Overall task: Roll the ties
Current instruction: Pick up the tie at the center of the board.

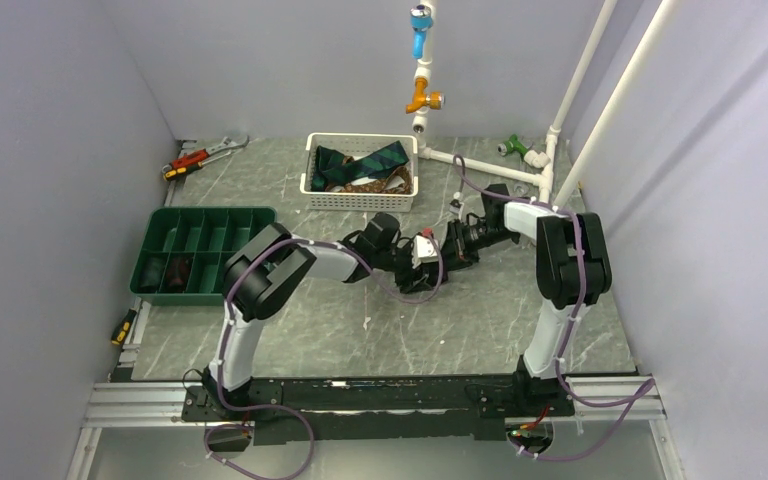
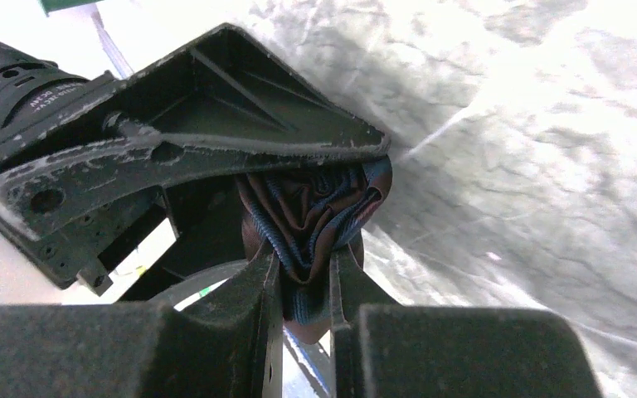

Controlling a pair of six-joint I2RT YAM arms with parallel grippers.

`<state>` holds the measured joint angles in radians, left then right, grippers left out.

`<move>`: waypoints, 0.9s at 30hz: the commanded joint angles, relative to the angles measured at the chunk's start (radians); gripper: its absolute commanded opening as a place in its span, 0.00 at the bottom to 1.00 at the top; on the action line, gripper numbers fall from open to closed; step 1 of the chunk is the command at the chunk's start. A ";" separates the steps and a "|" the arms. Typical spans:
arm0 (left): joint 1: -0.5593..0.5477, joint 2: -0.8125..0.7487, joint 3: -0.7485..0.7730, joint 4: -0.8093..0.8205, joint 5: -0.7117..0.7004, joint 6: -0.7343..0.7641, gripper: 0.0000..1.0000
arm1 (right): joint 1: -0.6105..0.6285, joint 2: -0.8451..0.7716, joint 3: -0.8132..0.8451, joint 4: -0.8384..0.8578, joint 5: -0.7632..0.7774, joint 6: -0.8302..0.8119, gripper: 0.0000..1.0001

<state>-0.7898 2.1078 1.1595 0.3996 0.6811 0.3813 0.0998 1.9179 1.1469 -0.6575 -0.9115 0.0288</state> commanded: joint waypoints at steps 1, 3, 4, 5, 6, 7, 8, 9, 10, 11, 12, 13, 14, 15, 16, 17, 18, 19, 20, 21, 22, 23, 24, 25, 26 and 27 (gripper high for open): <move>0.014 -0.138 -0.063 -0.078 -0.017 -0.014 0.78 | 0.008 -0.086 0.046 -0.023 -0.060 0.014 0.00; 0.039 -0.217 -0.068 -0.139 -0.029 -0.039 0.87 | 0.006 -0.105 0.061 -0.024 -0.064 0.025 0.00; 0.057 -0.265 -0.066 -0.193 -0.024 -0.051 0.92 | 0.007 -0.115 0.068 -0.020 -0.070 0.031 0.00; 0.077 -0.305 -0.061 -0.251 -0.017 -0.067 0.96 | 0.008 -0.127 0.076 -0.011 -0.074 0.039 0.00; 0.098 -0.341 -0.055 -0.320 -0.015 -0.077 0.98 | 0.007 -0.139 0.078 0.005 -0.079 0.049 0.00; 0.122 -0.379 -0.051 -0.379 -0.014 -0.077 0.99 | 0.008 -0.155 0.078 0.026 -0.082 0.063 0.00; 0.147 -0.419 -0.054 -0.449 -0.010 -0.079 0.99 | 0.007 -0.168 0.079 0.053 -0.089 0.078 0.00; 0.174 -0.457 -0.057 -0.512 -0.012 -0.083 0.99 | 0.010 -0.177 0.084 0.074 -0.095 0.094 0.00; 0.204 -0.495 -0.056 -0.551 -0.018 -0.092 0.99 | 0.015 -0.181 0.092 0.095 -0.098 0.118 0.00; 0.233 -0.528 -0.045 -0.595 -0.022 -0.101 0.99 | 0.021 -0.184 0.100 0.120 -0.107 0.144 0.00; 0.267 -0.554 -0.023 -0.648 -0.019 -0.111 0.99 | 0.028 -0.189 0.108 0.147 -0.113 0.171 0.00; 0.298 -0.573 0.010 -0.703 -0.012 -0.122 0.99 | 0.036 -0.200 0.114 0.181 -0.115 0.201 0.00; 0.334 -0.584 0.068 -0.768 0.003 -0.131 0.99 | 0.044 -0.212 0.119 0.219 -0.114 0.234 0.00; 0.369 -0.593 0.112 -0.827 0.009 -0.149 0.99 | 0.054 -0.223 0.125 0.257 -0.114 0.264 0.00; 0.420 -0.599 0.154 -0.874 0.028 -0.173 0.99 | 0.063 -0.234 0.135 0.291 -0.113 0.292 0.00; 0.451 -0.607 0.183 -0.905 0.053 -0.208 0.99 | 0.076 -0.244 0.144 0.319 -0.113 0.317 0.00; 0.508 -0.614 0.205 -0.923 0.072 -0.249 0.99 | 0.086 -0.252 0.155 0.350 -0.116 0.344 0.00; 0.549 -0.621 0.223 -0.936 0.081 -0.298 0.99 | 0.099 -0.258 0.169 0.384 -0.117 0.364 0.00; 0.590 -0.629 0.232 -0.942 0.083 -0.352 0.99 | 0.110 -0.263 0.185 0.404 -0.120 0.379 0.00; 0.624 -0.637 0.239 -0.941 0.089 -0.413 0.99 | 0.120 -0.267 0.201 0.427 -0.121 0.393 0.00; 0.661 -0.644 0.248 -0.949 0.112 -0.447 0.99 | 0.132 -0.269 0.220 0.447 -0.120 0.406 0.00; 0.697 -0.646 0.259 -0.963 0.169 -0.447 0.99 | 0.142 -0.268 0.238 0.469 -0.120 0.420 0.00; 0.728 -0.650 0.268 -0.975 0.251 -0.433 0.99 | 0.153 -0.263 0.260 0.484 -0.118 0.429 0.00; 0.755 -0.657 0.268 -0.971 0.317 -0.445 0.99 | 0.164 -0.256 0.289 0.492 -0.118 0.433 0.00; 0.776 -0.667 0.264 -0.955 0.358 -0.474 0.99 | 0.175 -0.245 0.318 0.494 -0.116 0.437 0.00; 0.785 -0.678 0.254 -0.926 0.387 -0.511 0.99 | 0.184 -0.234 0.348 0.503 -0.117 0.446 0.00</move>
<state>-0.0525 1.4872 1.3952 -0.4992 0.8368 0.0071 0.2535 1.7004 1.3746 -0.2832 -0.9958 0.4049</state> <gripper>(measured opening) 0.994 0.185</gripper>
